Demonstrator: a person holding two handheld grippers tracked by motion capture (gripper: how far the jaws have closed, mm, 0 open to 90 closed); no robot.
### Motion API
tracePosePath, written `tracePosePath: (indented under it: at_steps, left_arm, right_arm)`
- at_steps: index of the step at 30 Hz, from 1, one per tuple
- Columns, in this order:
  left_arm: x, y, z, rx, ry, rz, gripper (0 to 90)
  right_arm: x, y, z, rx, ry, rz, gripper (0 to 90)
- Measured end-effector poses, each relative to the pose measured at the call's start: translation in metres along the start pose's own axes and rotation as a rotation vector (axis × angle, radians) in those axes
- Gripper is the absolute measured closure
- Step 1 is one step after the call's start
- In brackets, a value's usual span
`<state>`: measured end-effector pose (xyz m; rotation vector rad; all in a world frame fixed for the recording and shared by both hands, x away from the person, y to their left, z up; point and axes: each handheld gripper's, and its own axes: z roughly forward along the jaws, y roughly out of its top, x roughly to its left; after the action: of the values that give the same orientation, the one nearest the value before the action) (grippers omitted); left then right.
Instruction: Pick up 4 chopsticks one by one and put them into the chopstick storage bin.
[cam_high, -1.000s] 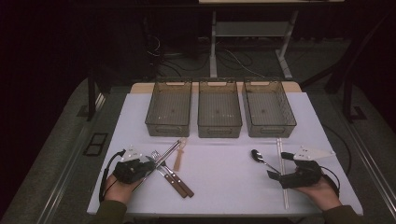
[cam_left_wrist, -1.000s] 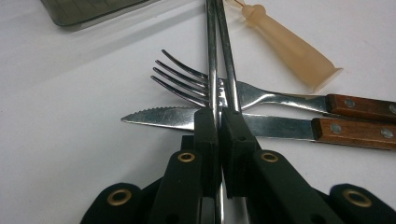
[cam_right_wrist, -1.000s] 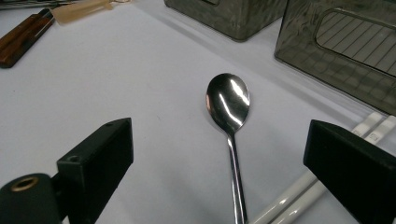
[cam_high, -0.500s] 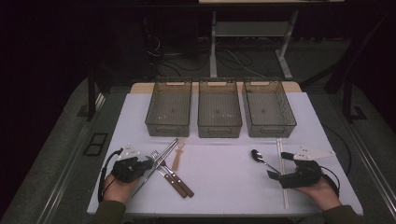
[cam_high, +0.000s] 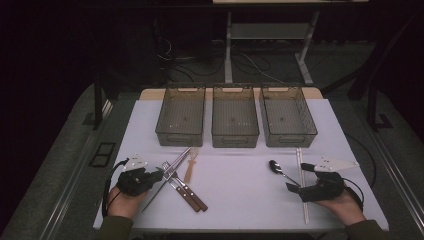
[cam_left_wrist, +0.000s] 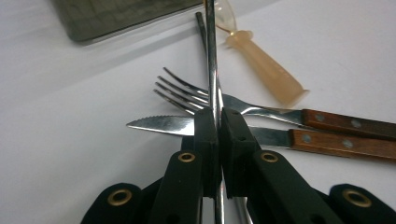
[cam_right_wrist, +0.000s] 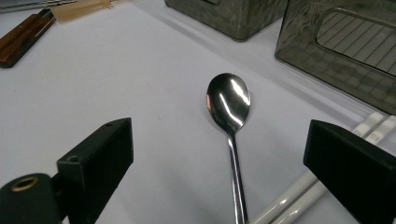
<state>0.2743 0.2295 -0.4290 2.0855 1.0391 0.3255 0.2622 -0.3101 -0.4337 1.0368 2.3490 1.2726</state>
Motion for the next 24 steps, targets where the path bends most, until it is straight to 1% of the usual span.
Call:
tracePosePath:
  at_steps: [5,9,13,16,21,24]
  left_arm:
    - [-0.003,0.004,-0.002,-0.011,-0.019,0.014,85.2]
    - [-0.006,0.007,-0.002,-0.011,-0.036,0.031,85.2]
    - [-0.007,0.011,-0.002,-0.021,-0.05,0.037,85.2]
    - [-0.006,0.014,-0.002,-0.032,-0.06,0.033,85.2]
    - [-0.005,0.019,-0.001,-0.035,-0.077,0.033,85.2]
    - [-0.005,0.022,0.001,-0.038,-0.078,0.031,85.2]
  right_arm:
    - [0.0,0.0,0.0,0.001,0.001,-0.001,8.3]
    - [0.0,0.0,0.001,0.001,0.003,0.001,8.3]
    - [0.0,0.0,0.001,-0.007,0.019,0.014,8.3]
    - [0.0,-0.001,0.003,-0.014,0.035,0.034,8.3]
    - [0.004,-0.002,0.009,-0.003,0.046,0.033,8.2]
    - [0.005,-0.002,0.012,-0.009,0.058,0.05,8.2]
